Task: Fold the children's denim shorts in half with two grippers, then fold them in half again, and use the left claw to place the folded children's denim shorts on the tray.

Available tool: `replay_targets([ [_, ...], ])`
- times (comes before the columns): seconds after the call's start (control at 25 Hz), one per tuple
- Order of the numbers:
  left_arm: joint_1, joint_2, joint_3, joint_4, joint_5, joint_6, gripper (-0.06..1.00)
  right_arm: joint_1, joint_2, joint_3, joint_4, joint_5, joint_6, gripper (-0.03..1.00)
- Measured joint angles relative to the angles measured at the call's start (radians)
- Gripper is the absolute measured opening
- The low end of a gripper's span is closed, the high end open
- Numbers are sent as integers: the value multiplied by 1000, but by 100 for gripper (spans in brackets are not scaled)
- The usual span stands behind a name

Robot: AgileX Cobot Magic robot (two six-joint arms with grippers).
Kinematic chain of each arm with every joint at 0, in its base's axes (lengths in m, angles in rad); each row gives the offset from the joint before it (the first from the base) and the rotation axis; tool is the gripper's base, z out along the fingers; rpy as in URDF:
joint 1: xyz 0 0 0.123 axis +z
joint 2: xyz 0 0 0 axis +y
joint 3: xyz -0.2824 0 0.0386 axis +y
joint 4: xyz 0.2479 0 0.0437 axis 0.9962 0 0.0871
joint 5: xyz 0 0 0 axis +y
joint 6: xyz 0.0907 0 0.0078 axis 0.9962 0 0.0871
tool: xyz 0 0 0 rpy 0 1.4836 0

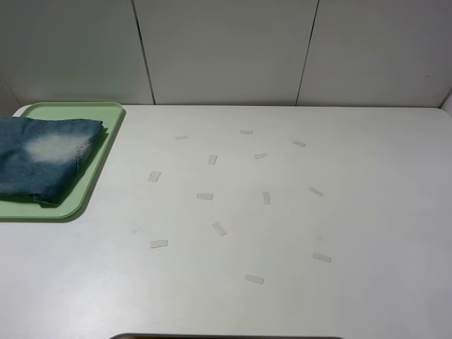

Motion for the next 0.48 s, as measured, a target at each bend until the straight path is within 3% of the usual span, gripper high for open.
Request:
replay_targets([
  [0.2, 0, 0, 17, 13, -43, -5, 87, 0, 0, 0, 0, 0, 0, 69],
  [0.48, -35, 0, 32, 15, -70, -106, 87, 0, 0, 0, 0, 0, 0, 69],
])
